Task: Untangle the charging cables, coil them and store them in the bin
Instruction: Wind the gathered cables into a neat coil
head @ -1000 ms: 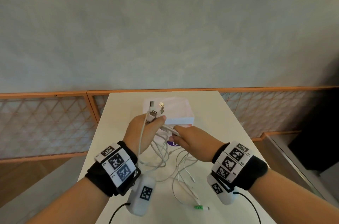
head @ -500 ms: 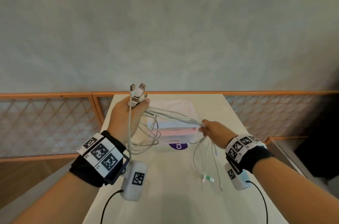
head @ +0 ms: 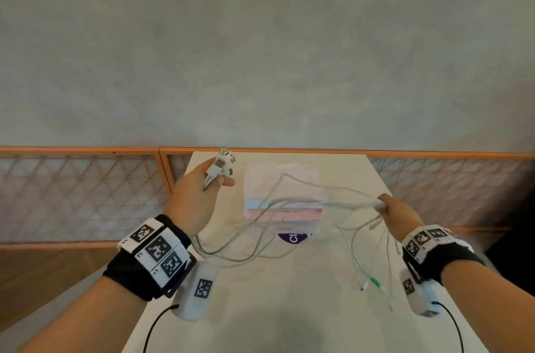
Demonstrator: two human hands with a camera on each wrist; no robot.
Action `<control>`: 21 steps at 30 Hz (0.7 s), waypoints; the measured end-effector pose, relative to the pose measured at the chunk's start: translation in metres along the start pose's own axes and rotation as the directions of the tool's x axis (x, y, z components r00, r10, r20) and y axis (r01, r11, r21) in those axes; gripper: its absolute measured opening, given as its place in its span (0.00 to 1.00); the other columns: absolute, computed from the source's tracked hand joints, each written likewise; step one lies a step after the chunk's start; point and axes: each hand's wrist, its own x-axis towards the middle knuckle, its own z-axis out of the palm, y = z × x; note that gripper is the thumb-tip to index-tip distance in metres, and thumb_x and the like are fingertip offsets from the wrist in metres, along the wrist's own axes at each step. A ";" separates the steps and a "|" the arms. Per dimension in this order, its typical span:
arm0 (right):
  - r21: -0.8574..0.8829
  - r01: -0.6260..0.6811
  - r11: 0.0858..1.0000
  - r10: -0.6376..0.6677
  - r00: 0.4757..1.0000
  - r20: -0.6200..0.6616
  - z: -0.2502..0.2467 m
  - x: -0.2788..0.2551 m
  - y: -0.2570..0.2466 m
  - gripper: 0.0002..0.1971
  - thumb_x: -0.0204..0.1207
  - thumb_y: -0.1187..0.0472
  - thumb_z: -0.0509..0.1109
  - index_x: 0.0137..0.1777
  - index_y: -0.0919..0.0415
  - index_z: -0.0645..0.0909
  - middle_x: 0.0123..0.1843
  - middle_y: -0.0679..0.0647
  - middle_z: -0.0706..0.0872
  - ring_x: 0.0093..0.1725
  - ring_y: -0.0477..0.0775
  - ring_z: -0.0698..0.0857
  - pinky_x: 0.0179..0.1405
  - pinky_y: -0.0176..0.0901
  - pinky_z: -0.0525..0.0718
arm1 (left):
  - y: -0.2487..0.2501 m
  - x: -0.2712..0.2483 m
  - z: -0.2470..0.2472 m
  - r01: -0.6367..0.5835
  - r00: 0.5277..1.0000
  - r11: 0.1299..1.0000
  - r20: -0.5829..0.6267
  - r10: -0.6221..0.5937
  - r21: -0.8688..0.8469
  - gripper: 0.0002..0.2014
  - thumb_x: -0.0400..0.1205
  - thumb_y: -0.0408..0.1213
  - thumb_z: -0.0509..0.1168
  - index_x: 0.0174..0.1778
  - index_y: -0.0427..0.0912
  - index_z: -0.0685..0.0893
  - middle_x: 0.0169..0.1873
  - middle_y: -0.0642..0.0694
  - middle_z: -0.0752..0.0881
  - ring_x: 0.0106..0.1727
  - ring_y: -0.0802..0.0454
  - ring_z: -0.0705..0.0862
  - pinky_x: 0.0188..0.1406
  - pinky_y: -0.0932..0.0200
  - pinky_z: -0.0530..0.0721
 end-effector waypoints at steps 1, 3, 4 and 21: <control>-0.137 0.000 0.991 0.012 0.996 0.089 0.006 0.001 0.005 0.10 0.79 0.66 0.60 0.58 0.57 0.75 0.56 0.61 0.84 0.54 0.64 0.83 0.51 0.51 0.80 | 0.000 0.000 0.000 0.008 1.000 1.000 0.000 -0.008 -0.025 0.12 0.85 0.34 0.57 0.55 0.47 0.85 0.40 0.67 0.86 0.44 0.79 0.80 0.36 0.82 0.70; -0.353 0.027 0.935 0.068 0.965 0.255 0.012 -0.001 0.004 0.26 0.75 0.71 0.60 0.71 0.51 0.68 0.68 0.58 0.76 0.64 0.62 0.79 0.61 0.50 0.79 | 0.000 0.000 0.001 0.035 0.999 0.997 -0.001 -0.035 -0.073 0.13 0.85 0.35 0.56 0.49 0.50 0.86 0.42 0.64 0.86 0.34 0.68 0.80 0.31 0.73 0.72; -0.411 0.057 0.910 0.074 0.952 0.297 0.012 -0.003 -0.002 0.30 0.75 0.73 0.58 0.74 0.48 0.64 0.71 0.56 0.73 0.66 0.61 0.76 0.63 0.49 0.78 | 0.000 0.000 0.002 0.057 0.998 0.992 0.005 -0.057 -0.116 0.13 0.85 0.36 0.56 0.45 0.52 0.85 0.41 0.60 0.86 0.29 0.62 0.77 0.28 0.65 0.72; 0.771 0.213 0.601 -0.695 0.615 0.372 0.015 -0.100 -0.217 0.10 0.83 0.55 0.58 0.52 0.59 0.78 0.43 0.53 0.86 0.52 0.55 0.85 0.69 0.57 0.76 | 0.038 -0.022 0.039 0.235 0.972 0.652 0.191 -0.139 -0.721 0.10 0.88 0.35 0.50 0.56 0.41 0.76 0.23 0.52 0.67 0.22 0.58 0.65 0.24 0.64 0.68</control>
